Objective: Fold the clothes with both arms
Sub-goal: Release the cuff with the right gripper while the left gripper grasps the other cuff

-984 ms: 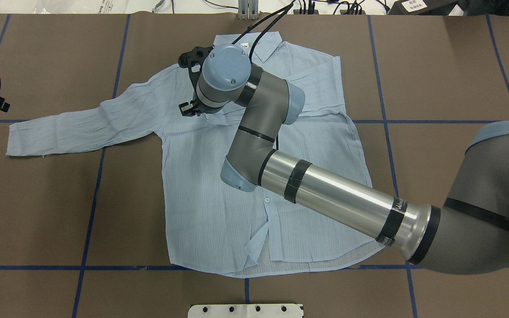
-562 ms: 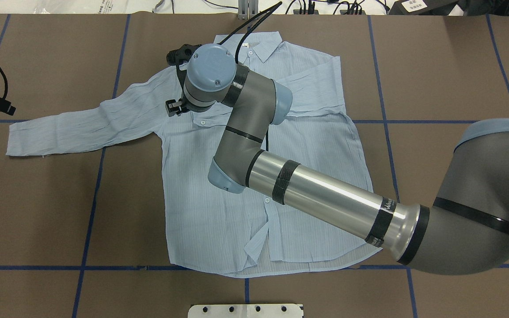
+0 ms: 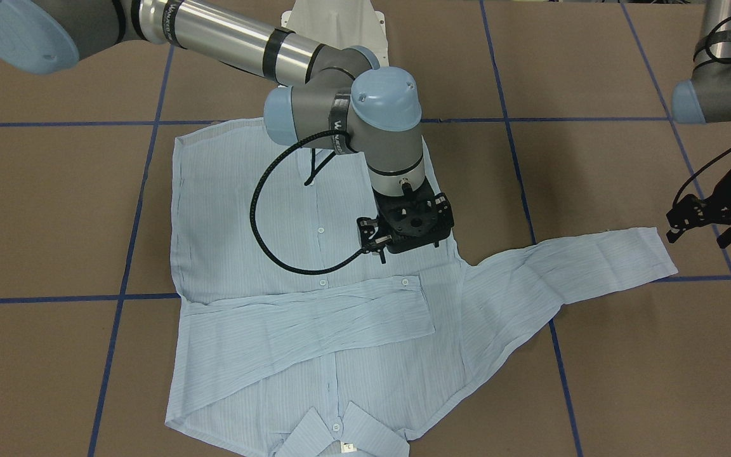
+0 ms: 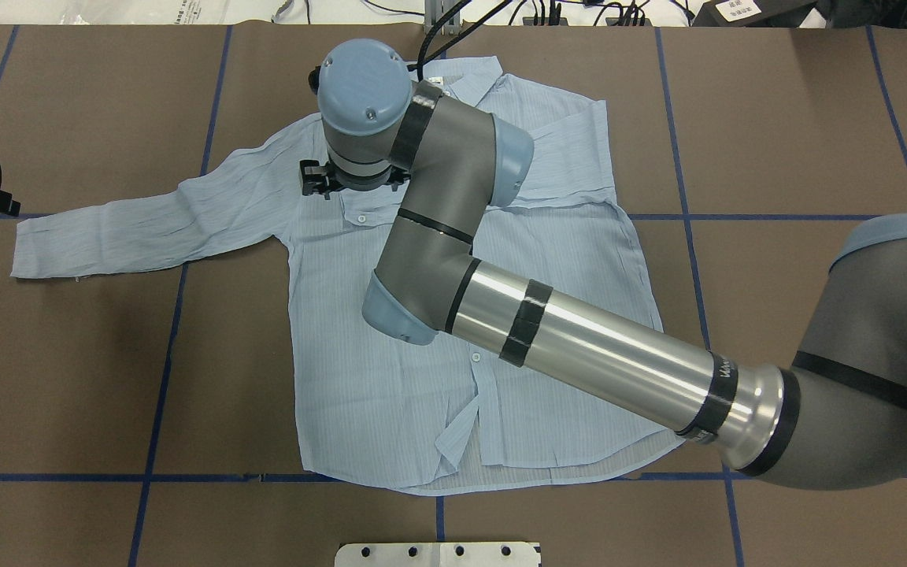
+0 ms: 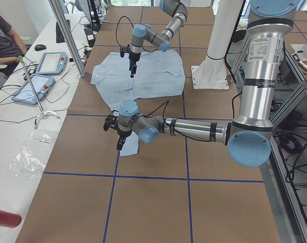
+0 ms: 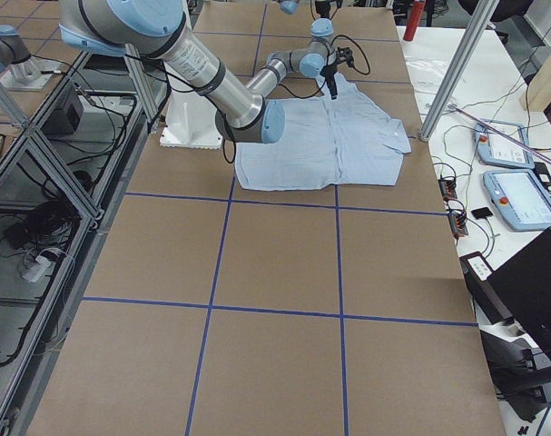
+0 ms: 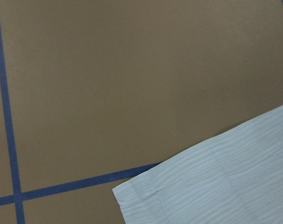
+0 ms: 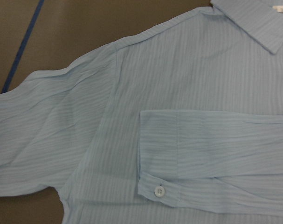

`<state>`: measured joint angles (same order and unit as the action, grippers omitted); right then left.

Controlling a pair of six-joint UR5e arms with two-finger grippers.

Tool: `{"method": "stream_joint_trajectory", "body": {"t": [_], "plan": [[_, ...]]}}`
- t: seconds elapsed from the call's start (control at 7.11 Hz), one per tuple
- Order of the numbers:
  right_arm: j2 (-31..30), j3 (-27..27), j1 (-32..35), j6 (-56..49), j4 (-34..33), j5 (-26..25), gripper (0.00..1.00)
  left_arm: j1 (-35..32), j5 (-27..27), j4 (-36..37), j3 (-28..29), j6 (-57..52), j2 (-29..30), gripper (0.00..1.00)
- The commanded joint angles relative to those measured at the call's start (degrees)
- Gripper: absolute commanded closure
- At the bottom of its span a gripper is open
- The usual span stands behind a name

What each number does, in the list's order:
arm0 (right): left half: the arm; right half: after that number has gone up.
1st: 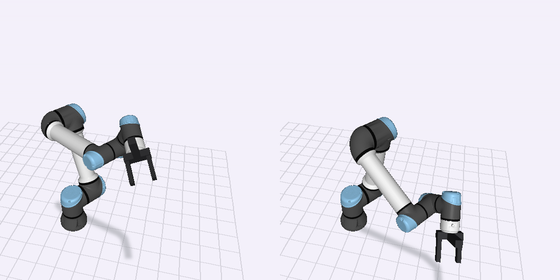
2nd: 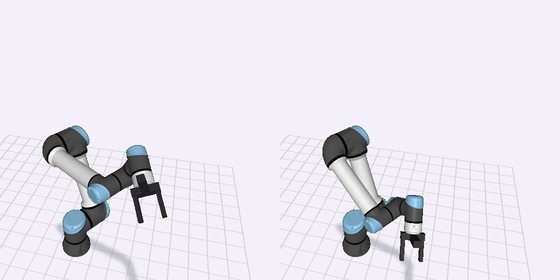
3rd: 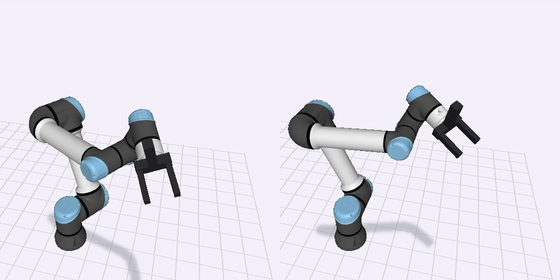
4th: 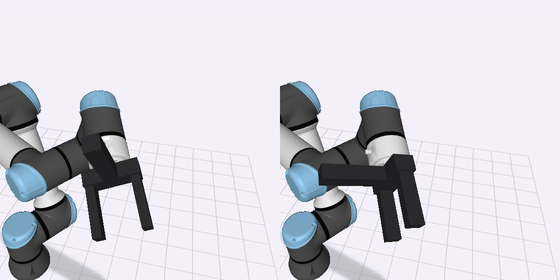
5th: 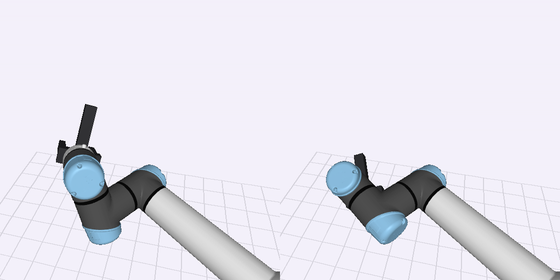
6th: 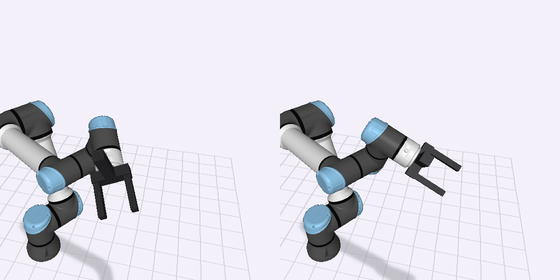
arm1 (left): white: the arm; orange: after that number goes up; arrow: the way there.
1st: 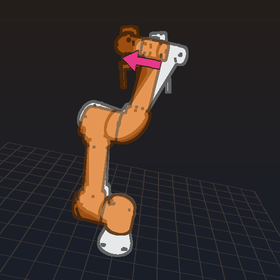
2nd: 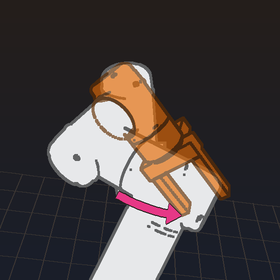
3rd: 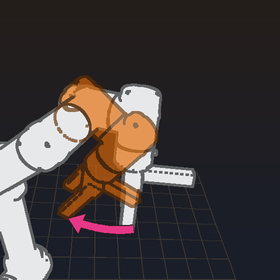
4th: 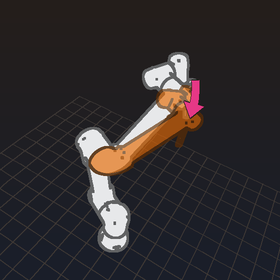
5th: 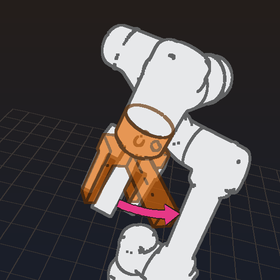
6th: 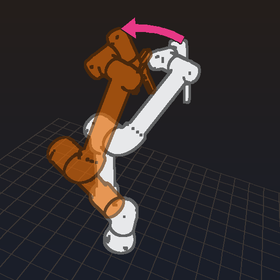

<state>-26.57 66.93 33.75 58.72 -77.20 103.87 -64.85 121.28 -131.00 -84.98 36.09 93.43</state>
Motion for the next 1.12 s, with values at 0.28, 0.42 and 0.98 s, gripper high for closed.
{"method": "stream_joint_trajectory", "body": {"t": [0.28, 0.42, 0.98], "plan": [[-19.8, 23.9, 8.6, -5.9, -10.8, 11.5, 0.0, 8.9, -7.7, -9.7, 3.2, 19.1, -2.3, 0.08], [-21.2, 26.9, 9.3, -7.5, -13.9, 11.6, 0.0, 9.1, -8.2, -10.2, 2.7, 19.4, -3.7, 0.12], [-21.5, 27.3, 9.6, -7.6, -14.2, 11.6, 0.0, 9.1, -8.3, -10.0, 2.1, 20.6, -4.9, 0.37]]}}
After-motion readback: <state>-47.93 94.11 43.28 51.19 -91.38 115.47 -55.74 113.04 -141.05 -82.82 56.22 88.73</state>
